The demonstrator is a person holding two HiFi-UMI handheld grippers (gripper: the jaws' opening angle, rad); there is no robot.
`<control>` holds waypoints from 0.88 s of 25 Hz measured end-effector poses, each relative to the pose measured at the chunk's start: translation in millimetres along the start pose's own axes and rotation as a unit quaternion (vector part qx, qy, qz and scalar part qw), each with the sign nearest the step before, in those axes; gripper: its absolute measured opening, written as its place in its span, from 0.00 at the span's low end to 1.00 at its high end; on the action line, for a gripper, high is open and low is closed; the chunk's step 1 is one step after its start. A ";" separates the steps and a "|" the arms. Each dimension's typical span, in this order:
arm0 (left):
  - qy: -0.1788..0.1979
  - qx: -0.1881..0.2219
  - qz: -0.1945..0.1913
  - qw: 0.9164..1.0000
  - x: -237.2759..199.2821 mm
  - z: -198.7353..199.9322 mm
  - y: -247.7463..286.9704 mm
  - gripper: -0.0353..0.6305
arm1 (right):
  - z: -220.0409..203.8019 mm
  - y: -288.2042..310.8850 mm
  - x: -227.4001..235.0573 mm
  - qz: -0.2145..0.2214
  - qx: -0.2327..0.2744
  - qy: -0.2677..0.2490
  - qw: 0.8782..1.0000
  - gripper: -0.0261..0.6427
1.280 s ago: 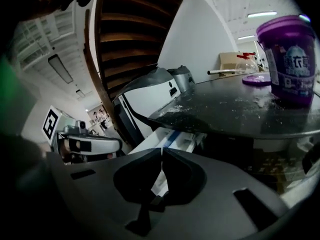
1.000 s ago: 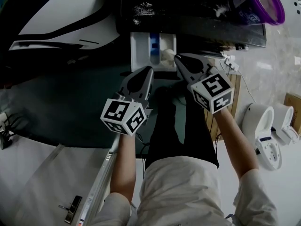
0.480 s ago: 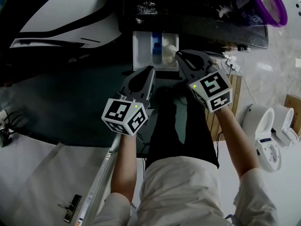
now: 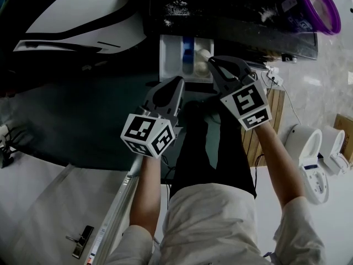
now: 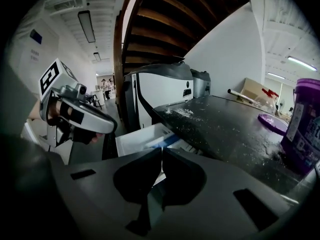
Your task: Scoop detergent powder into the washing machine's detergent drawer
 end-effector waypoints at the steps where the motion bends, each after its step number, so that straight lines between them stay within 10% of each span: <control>1: 0.000 0.000 0.001 1.000 -0.5 -0.1 -0.3 0.09 | 0.4 1.1 0.4 -0.001 -0.001 -0.005 1.000 0.05; 22: -0.001 -0.001 0.001 1.000 -2.0 0.5 -2.6 0.09 | 3.9 13.8 1.4 -0.038 -0.024 -0.132 0.990 0.05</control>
Point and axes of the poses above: the fingertips, and each gripper's own axes: y forward along the fingers, x to its right, z out of its top, the point moved 6 cm from there along -y, backward along the fingers, and after that the axes turned 3 degrees about z, right-handed, at the moved point
